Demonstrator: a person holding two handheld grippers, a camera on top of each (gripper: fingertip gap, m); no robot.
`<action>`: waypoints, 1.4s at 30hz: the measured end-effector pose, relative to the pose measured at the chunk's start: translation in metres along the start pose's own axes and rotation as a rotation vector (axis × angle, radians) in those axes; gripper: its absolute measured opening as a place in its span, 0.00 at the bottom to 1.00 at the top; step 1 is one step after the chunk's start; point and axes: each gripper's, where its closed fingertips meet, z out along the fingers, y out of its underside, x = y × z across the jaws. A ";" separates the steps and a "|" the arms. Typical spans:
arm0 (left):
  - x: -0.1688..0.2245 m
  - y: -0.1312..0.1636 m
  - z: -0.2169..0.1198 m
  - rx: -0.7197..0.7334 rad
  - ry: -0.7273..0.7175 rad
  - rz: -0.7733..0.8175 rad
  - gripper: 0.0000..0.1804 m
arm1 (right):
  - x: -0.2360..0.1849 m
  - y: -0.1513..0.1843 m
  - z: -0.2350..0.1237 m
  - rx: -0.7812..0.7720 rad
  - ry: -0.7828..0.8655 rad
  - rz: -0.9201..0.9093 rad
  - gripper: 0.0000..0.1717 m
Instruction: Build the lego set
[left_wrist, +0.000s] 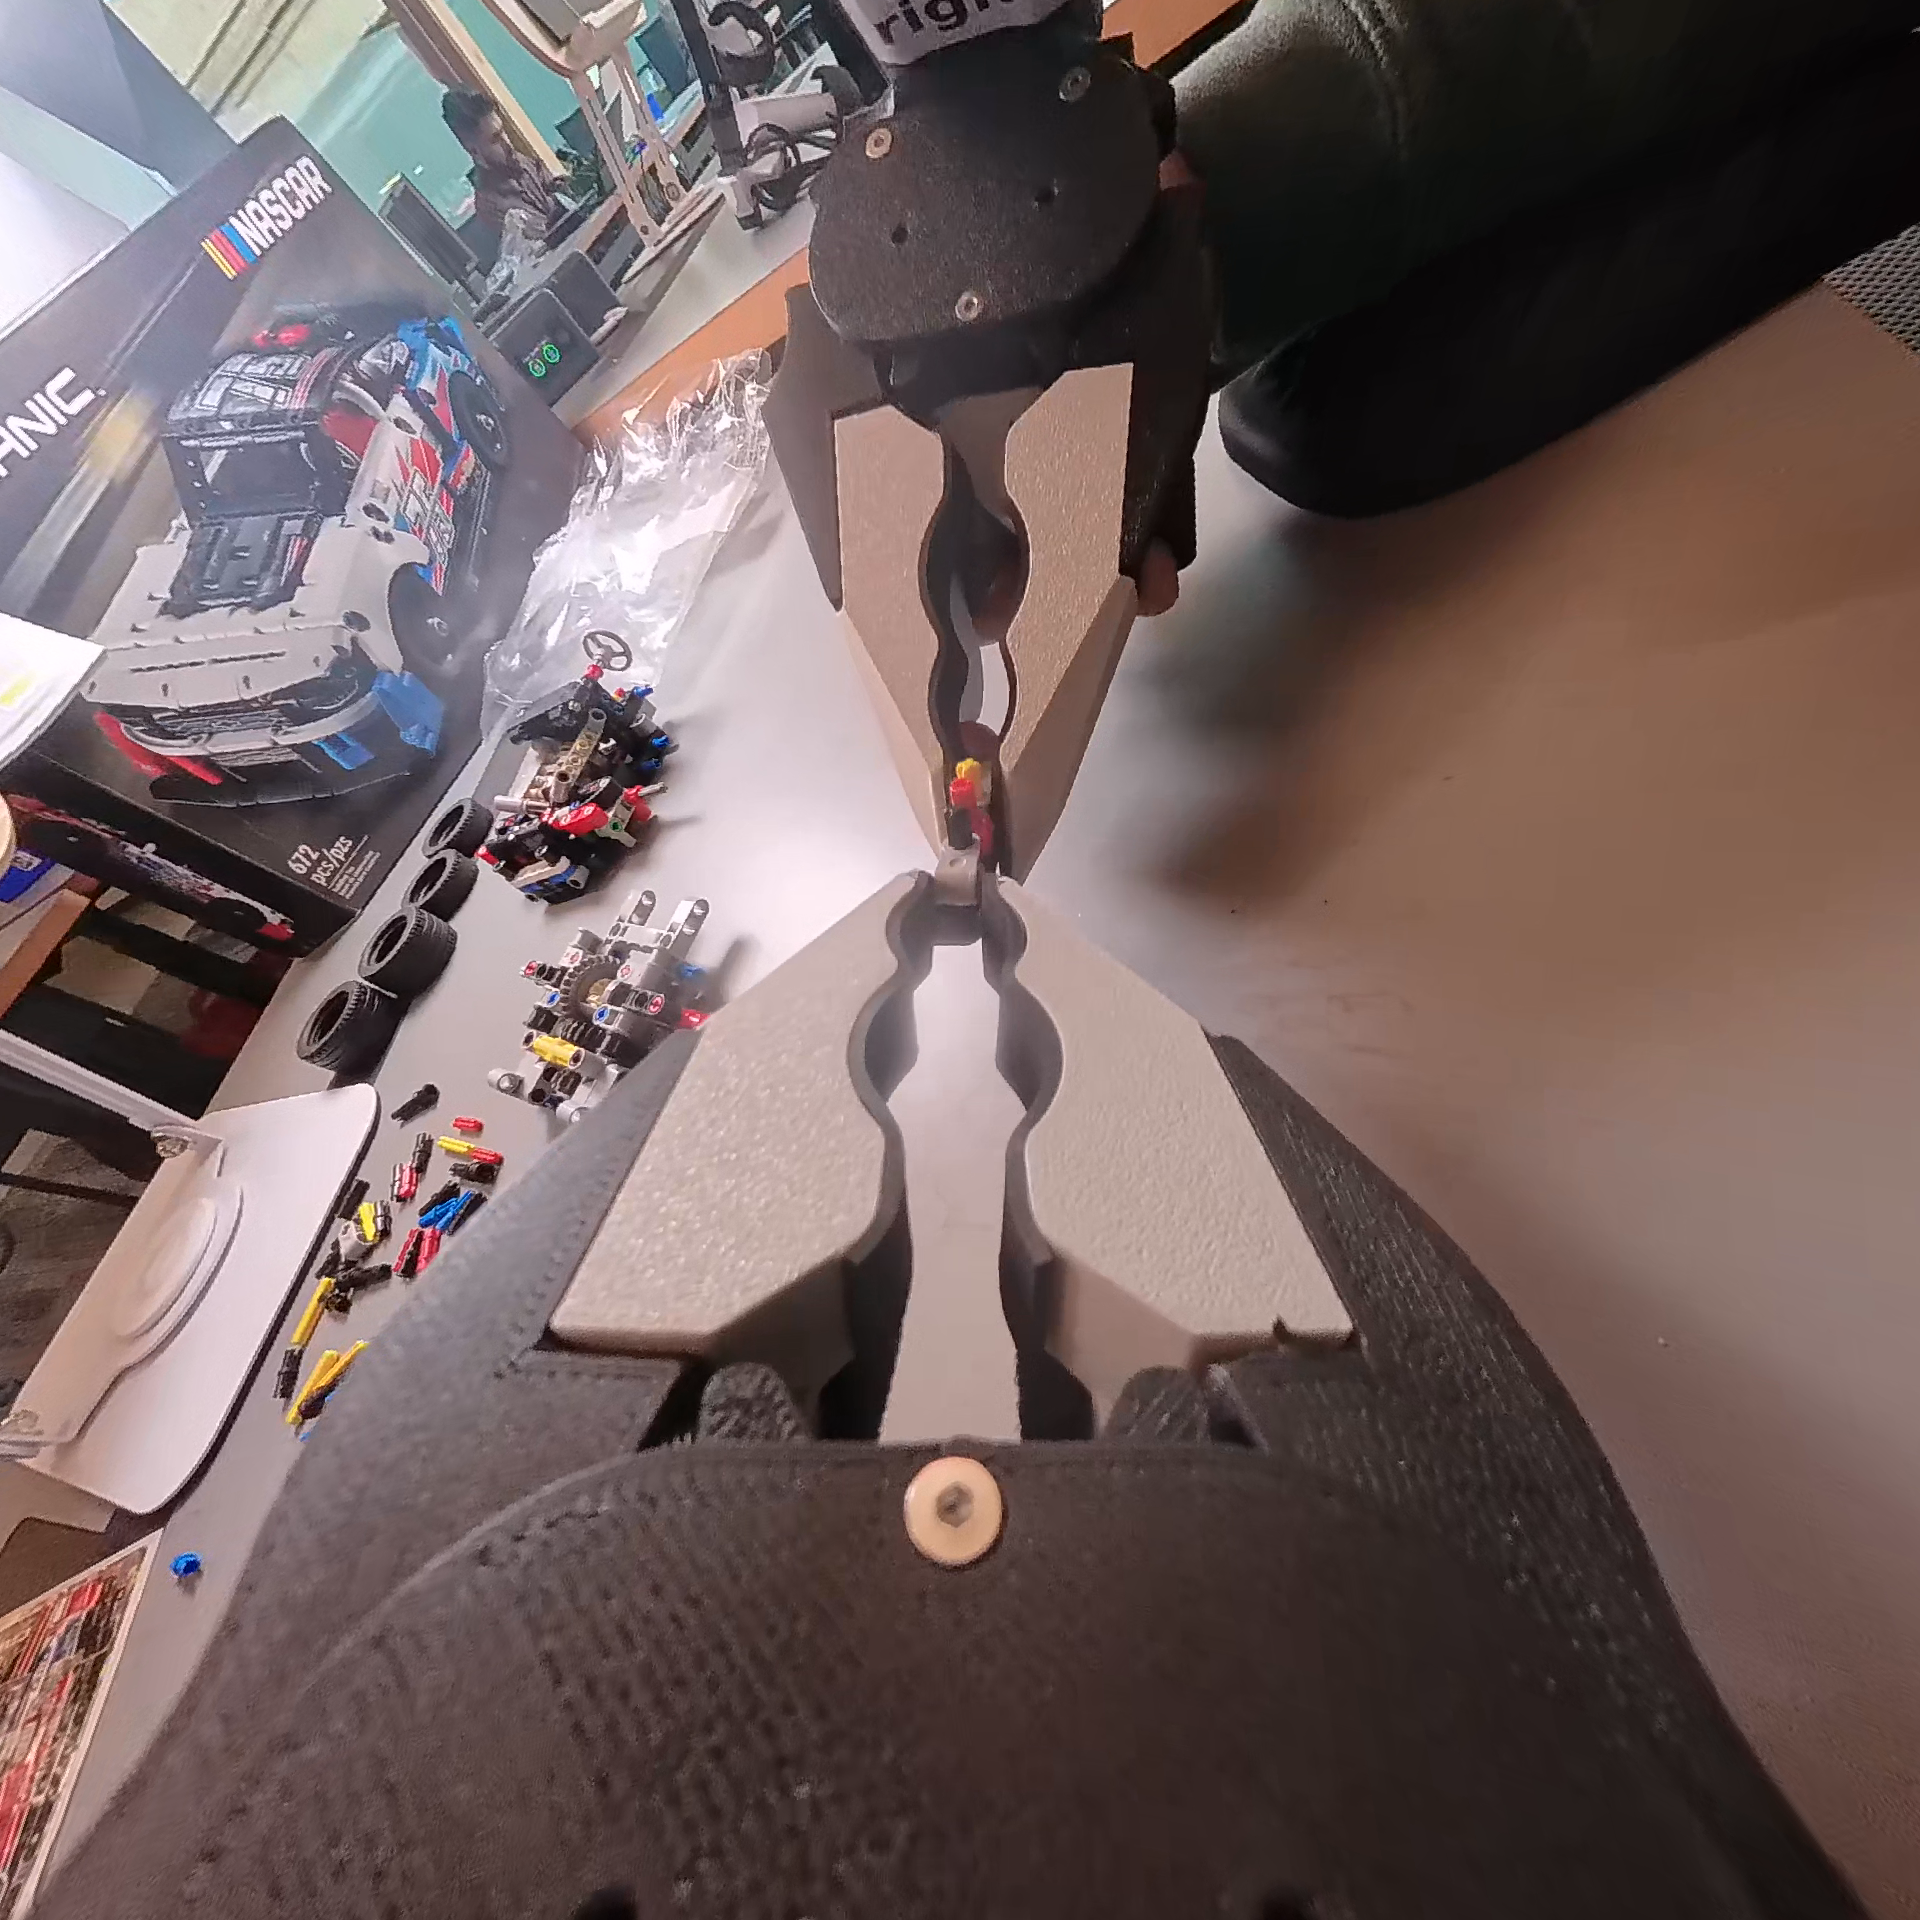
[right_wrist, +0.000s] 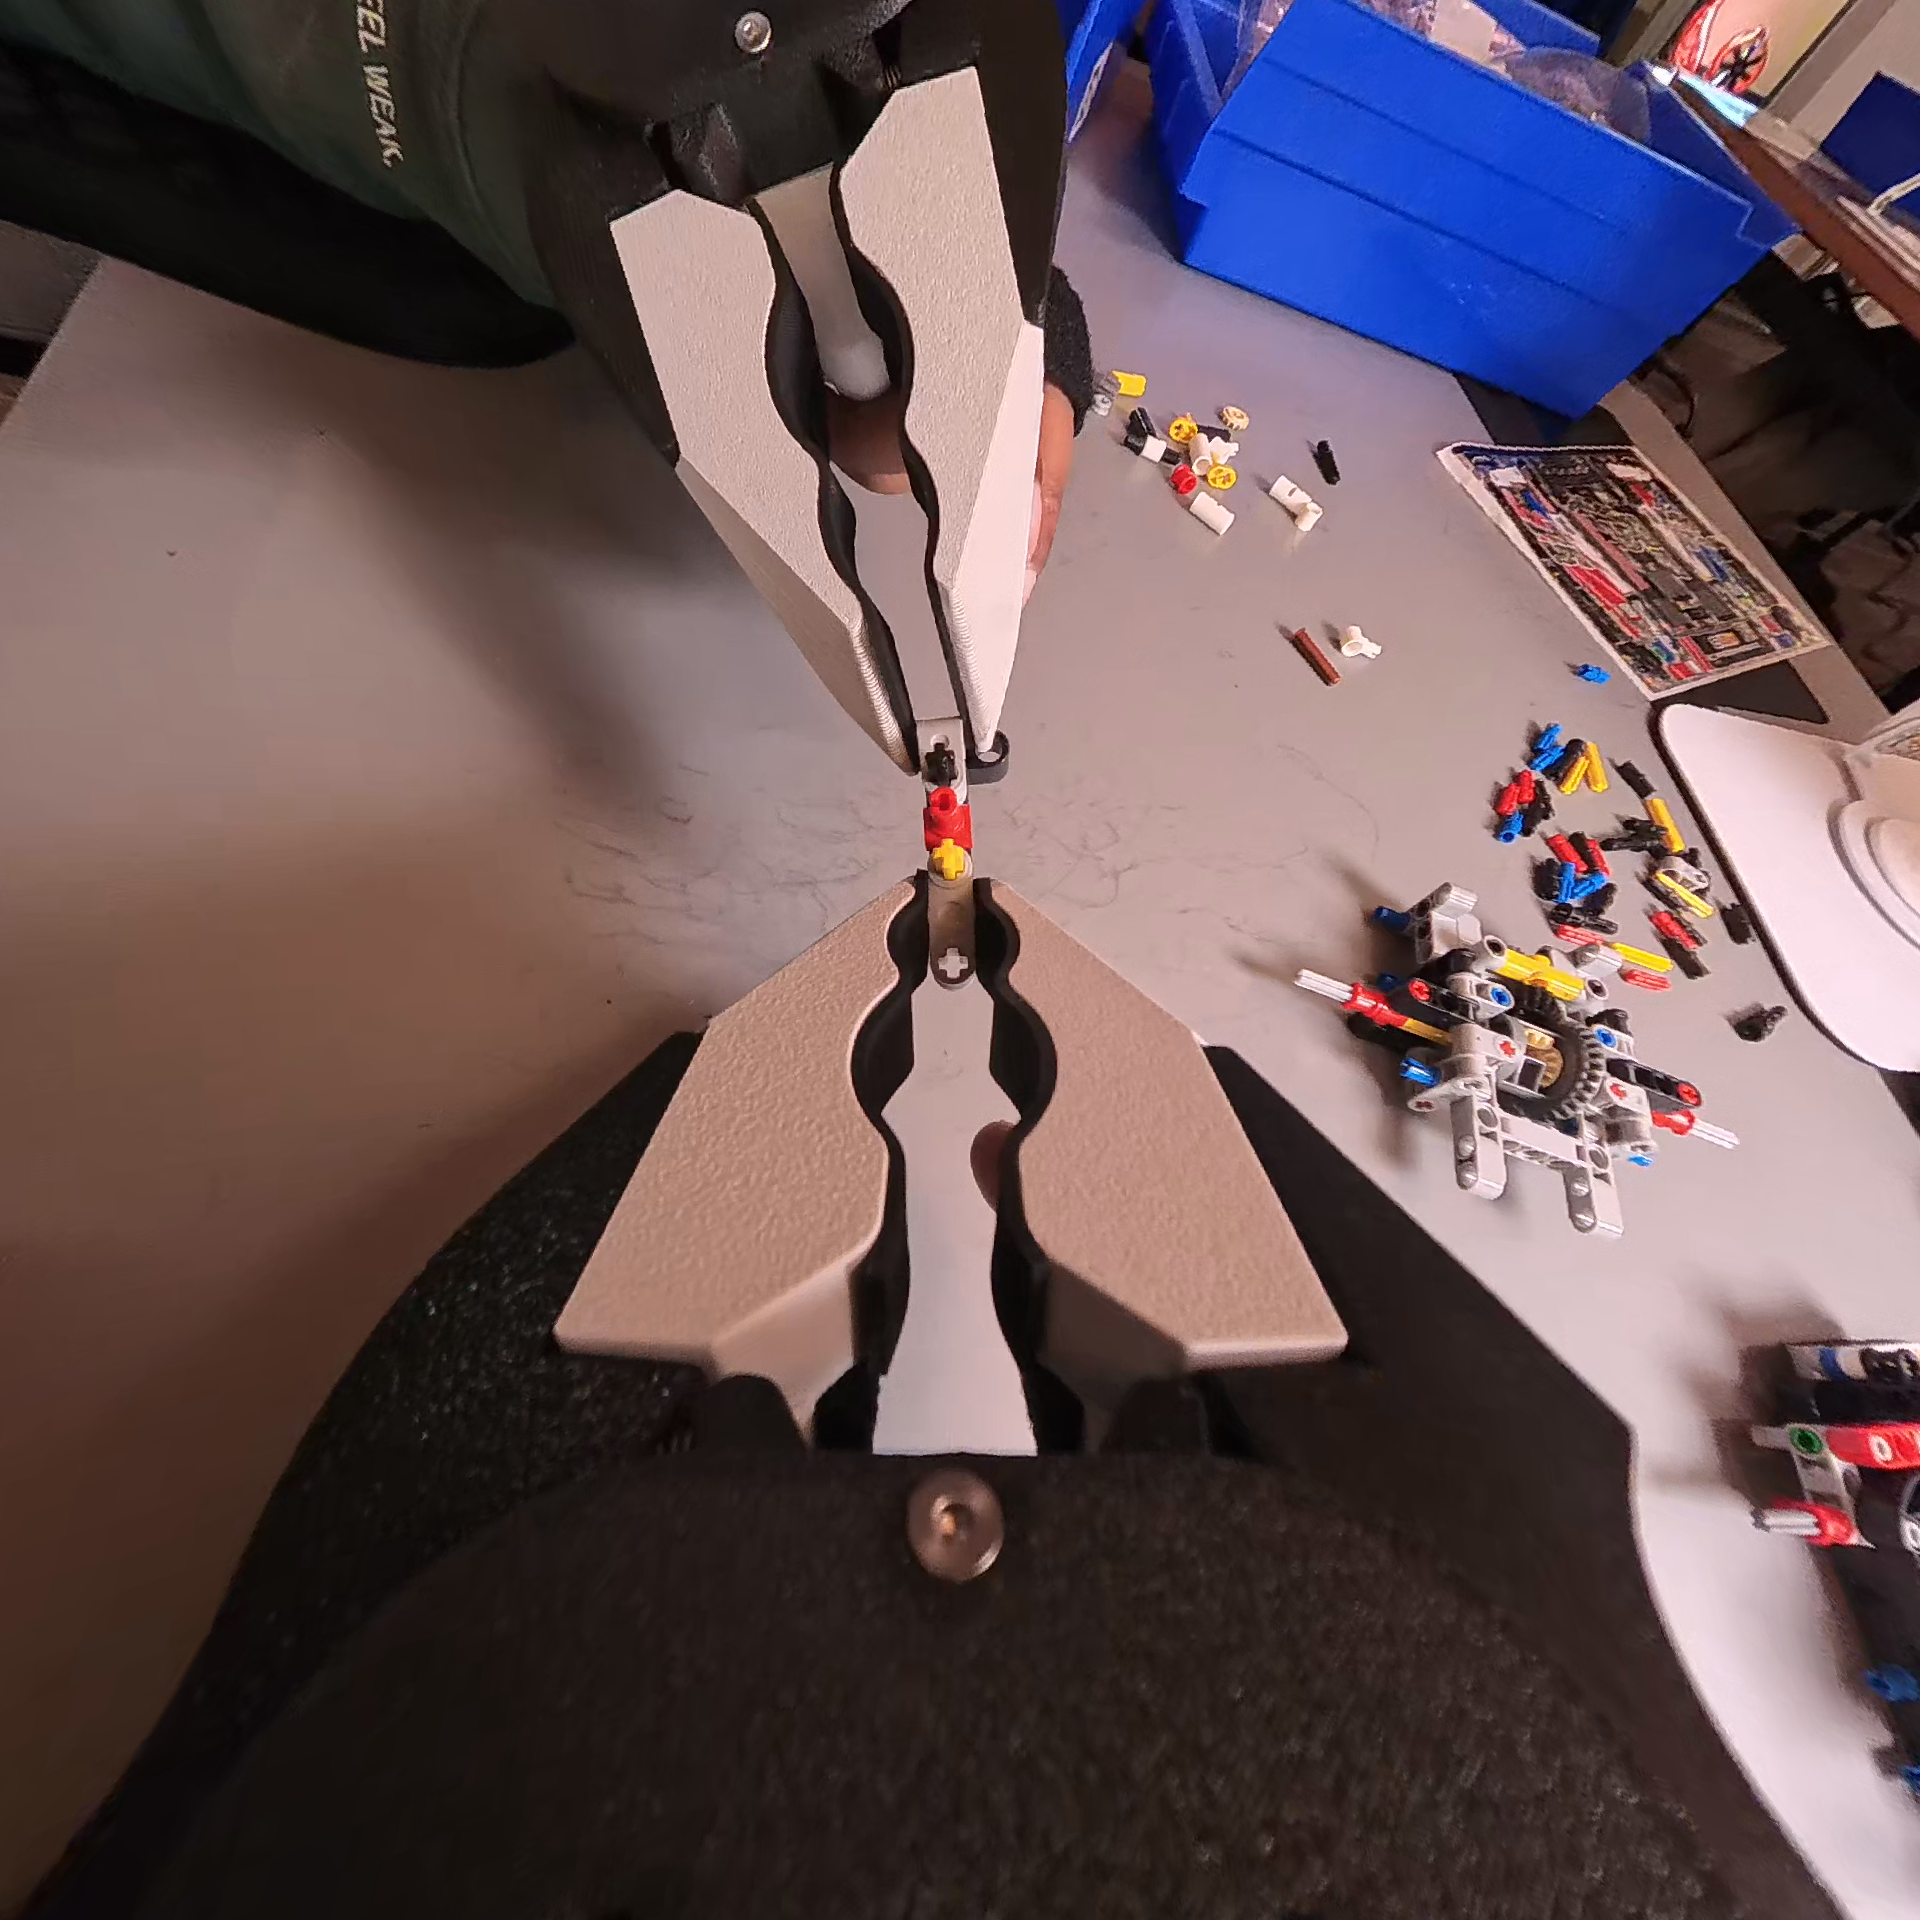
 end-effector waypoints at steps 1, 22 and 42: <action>0.000 0.000 0.000 0.001 0.001 0.000 0.04 | 0.000 0.000 0.000 0.002 -0.002 0.003 0.03; 0.018 0.037 0.014 -0.148 0.144 -0.131 0.13 | -0.016 0.025 0.014 -0.206 -0.173 0.205 0.03; 0.004 0.064 0.015 -0.304 0.113 -0.287 0.12 | 0.016 0.029 0.012 -0.166 0.018 0.152 0.12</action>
